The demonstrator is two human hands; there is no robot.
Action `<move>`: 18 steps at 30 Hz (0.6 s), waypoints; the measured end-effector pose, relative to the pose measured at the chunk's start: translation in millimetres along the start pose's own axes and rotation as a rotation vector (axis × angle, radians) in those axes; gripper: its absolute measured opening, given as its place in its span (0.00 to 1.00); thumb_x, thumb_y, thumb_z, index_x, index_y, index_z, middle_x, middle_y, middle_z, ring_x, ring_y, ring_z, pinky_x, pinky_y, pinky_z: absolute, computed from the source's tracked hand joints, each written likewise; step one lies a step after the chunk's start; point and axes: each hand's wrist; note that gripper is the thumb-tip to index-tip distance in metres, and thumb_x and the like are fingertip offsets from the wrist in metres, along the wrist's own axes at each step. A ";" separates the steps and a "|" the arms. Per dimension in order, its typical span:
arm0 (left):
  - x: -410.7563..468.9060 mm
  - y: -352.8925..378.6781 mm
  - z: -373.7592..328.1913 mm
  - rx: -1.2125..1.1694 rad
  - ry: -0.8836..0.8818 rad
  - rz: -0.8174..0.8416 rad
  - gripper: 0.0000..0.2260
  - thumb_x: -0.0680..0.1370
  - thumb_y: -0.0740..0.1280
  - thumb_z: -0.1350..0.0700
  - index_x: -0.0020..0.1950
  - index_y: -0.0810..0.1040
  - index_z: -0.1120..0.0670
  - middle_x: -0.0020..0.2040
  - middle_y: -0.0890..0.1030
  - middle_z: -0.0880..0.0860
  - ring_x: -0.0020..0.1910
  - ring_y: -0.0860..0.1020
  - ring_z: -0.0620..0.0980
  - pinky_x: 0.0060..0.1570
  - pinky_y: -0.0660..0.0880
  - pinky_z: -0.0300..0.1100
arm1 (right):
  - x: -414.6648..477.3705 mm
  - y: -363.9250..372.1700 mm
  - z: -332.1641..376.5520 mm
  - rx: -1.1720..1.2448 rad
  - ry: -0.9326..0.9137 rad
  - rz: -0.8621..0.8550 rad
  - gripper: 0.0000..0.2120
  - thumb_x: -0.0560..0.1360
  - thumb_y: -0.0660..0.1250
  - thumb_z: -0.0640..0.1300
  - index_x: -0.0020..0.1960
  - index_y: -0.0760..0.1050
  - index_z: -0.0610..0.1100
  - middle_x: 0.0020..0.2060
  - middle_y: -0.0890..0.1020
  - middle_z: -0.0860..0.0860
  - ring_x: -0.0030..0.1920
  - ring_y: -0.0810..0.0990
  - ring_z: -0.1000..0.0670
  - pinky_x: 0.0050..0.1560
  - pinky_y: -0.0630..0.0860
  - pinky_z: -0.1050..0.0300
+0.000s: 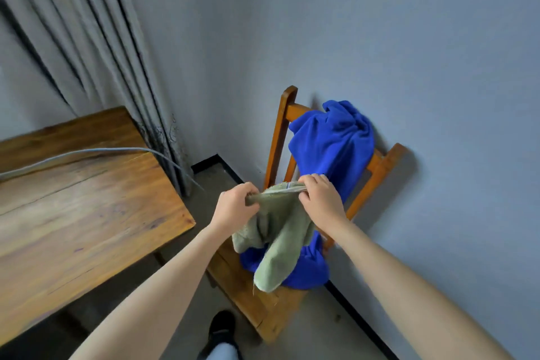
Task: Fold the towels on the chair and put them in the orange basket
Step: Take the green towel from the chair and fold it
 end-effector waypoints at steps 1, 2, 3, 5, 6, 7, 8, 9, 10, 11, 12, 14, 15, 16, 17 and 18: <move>-4.9 -8.3 -3.8 -0.014 -0.005 -0.032 0.08 0.73 0.67 0.62 0.51 0.76 0.57 0.42 0.76 0.49 0.39 0.72 0.49 0.43 0.66 0.40 | 0.3 -11.9 8.4 0.039 -0.026 -0.042 0.11 0.76 0.59 0.37 0.56 0.74 0.38 0.51 0.78 0.44 0.54 0.72 0.43 0.51 0.69 0.53; -10.2 -14.8 -6.6 -0.025 -0.011 -0.063 0.10 0.72 0.67 0.63 0.52 0.76 0.56 0.41 0.75 0.49 0.39 0.72 0.49 0.42 0.66 0.40 | 0.5 -22.4 16.1 0.067 -0.053 -0.071 0.10 0.76 0.59 0.36 0.55 0.74 0.37 0.50 0.78 0.43 0.53 0.73 0.43 0.50 0.70 0.52; -16.2 -19.7 -8.1 -0.038 -0.019 -0.092 0.11 0.72 0.67 0.63 0.54 0.75 0.56 0.41 0.75 0.49 0.39 0.72 0.49 0.41 0.66 0.39 | 0.7 -32.6 24.1 0.087 -0.078 -0.094 0.10 0.76 0.59 0.36 0.55 0.74 0.37 0.50 0.78 0.43 0.53 0.73 0.43 0.50 0.70 0.52; -28.4 -22.3 -6.7 -0.042 -0.037 -0.115 0.12 0.72 0.67 0.63 0.55 0.75 0.56 0.41 0.76 0.49 0.40 0.73 0.50 0.40 0.66 0.39 | 1.2 -51.1 39.2 0.126 -0.113 -0.114 0.11 0.76 0.58 0.36 0.57 0.73 0.37 0.51 0.78 0.44 0.54 0.73 0.45 0.50 0.71 0.53; -34.7 -21.1 -4.0 -0.030 -0.042 -0.106 0.12 0.72 0.67 0.63 0.54 0.75 0.55 0.41 0.76 0.48 0.40 0.74 0.50 0.41 0.68 0.40 | 1.9 -57.1 45.6 0.146 -0.137 -0.128 0.11 0.77 0.58 0.36 0.57 0.73 0.37 0.52 0.79 0.45 0.55 0.73 0.46 0.50 0.71 0.54; -41.0 -18.4 0.7 -0.007 -0.048 -0.084 0.11 0.72 0.67 0.62 0.53 0.75 0.54 0.42 0.75 0.47 0.42 0.75 0.51 0.43 0.69 0.42 | 2.1 -62.7 52.5 0.156 -0.156 -0.140 0.11 0.77 0.58 0.36 0.58 0.73 0.37 0.52 0.78 0.45 0.55 0.73 0.47 0.51 0.71 0.56; -46.9 -14.1 7.0 0.020 -0.066 -0.056 0.09 0.72 0.67 0.61 0.50 0.74 0.52 0.41 0.75 0.46 0.44 0.75 0.52 0.45 0.70 0.44 | 3.0 -66.3 58.1 0.165 -0.163 -0.147 0.11 0.77 0.58 0.37 0.58 0.73 0.37 0.52 0.78 0.45 0.56 0.73 0.47 0.51 0.70 0.57; -52.7 -11.7 14.2 0.044 -0.096 -0.031 0.08 0.71 0.67 0.60 0.46 0.72 0.50 0.40 0.74 0.45 0.46 0.75 0.53 0.46 0.70 0.46 | 3.7 -69.6 64.9 0.184 -0.167 -0.155 0.11 0.77 0.58 0.37 0.58 0.73 0.37 0.53 0.78 0.45 0.56 0.73 0.48 0.51 0.70 0.57; -57.9 -10.3 21.3 0.065 -0.131 -0.010 0.07 0.72 0.66 0.60 0.42 0.69 0.49 0.39 0.73 0.45 0.48 0.74 0.54 0.45 0.68 0.46 | 4.8 -72.4 71.2 0.209 -0.166 -0.159 0.10 0.77 0.59 0.37 0.57 0.73 0.37 0.53 0.78 0.45 0.56 0.73 0.48 0.52 0.71 0.57; -61.1 -7.7 28.9 0.084 -0.164 0.008 0.08 0.72 0.64 0.60 0.39 0.67 0.48 0.37 0.72 0.44 0.48 0.73 0.54 0.44 0.67 0.46 | 5.9 -74.6 75.6 0.226 -0.164 -0.157 0.10 0.77 0.59 0.37 0.57 0.73 0.37 0.52 0.78 0.45 0.55 0.74 0.47 0.51 0.71 0.56; -63.9 -5.9 35.5 0.101 -0.187 0.019 0.10 0.72 0.63 0.60 0.36 0.66 0.48 0.37 0.72 0.44 0.49 0.73 0.54 0.43 0.67 0.45 | 6.8 -76.6 80.1 0.232 -0.172 -0.156 0.10 0.77 0.59 0.37 0.56 0.73 0.37 0.51 0.79 0.45 0.54 0.74 0.47 0.50 0.72 0.56; -67.5 -7.5 46.4 0.102 -0.240 0.018 0.10 0.73 0.63 0.58 0.35 0.66 0.49 0.37 0.72 0.45 0.49 0.72 0.54 0.42 0.66 0.45 | 10.3 -81.8 91.3 0.217 -0.209 -0.156 0.09 0.77 0.60 0.37 0.55 0.74 0.37 0.48 0.79 0.46 0.50 0.75 0.48 0.46 0.73 0.55; -68.2 -9.4 49.5 0.082 -0.270 0.017 0.10 0.73 0.63 0.57 0.34 0.66 0.50 0.37 0.72 0.46 0.49 0.73 0.54 0.41 0.65 0.44 | 12.6 -85.0 96.2 0.217 -0.219 -0.167 0.08 0.77 0.60 0.37 0.54 0.74 0.38 0.46 0.79 0.46 0.48 0.75 0.48 0.45 0.73 0.54; -68.3 -11.6 52.4 0.054 -0.297 0.019 0.10 0.74 0.63 0.57 0.33 0.66 0.50 0.36 0.72 0.47 0.48 0.73 0.53 0.41 0.65 0.44 | 14.9 -88.2 100.7 0.224 -0.222 -0.181 0.08 0.77 0.60 0.37 0.54 0.74 0.38 0.45 0.78 0.47 0.46 0.75 0.48 0.44 0.73 0.55; -67.9 -13.1 56.2 0.022 -0.310 0.015 0.10 0.74 0.63 0.56 0.33 0.67 0.50 0.35 0.72 0.47 0.46 0.73 0.53 0.40 0.66 0.44 | 16.4 -91.1 104.7 0.233 -0.222 -0.195 0.08 0.77 0.60 0.37 0.54 0.74 0.38 0.45 0.78 0.47 0.44 0.75 0.49 0.43 0.73 0.54; -67.8 -14.7 59.6 -0.015 -0.319 0.004 0.10 0.74 0.62 0.57 0.33 0.67 0.51 0.35 0.72 0.48 0.44 0.74 0.53 0.39 0.66 0.44 | 17.9 -93.8 108.2 0.242 -0.221 -0.210 0.08 0.77 0.60 0.37 0.53 0.74 0.38 0.44 0.77 0.48 0.43 0.74 0.50 0.43 0.73 0.54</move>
Point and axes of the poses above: each hand's wrist, its own x-axis towards the middle knuckle, its own y-axis out of the palm, z = x × y
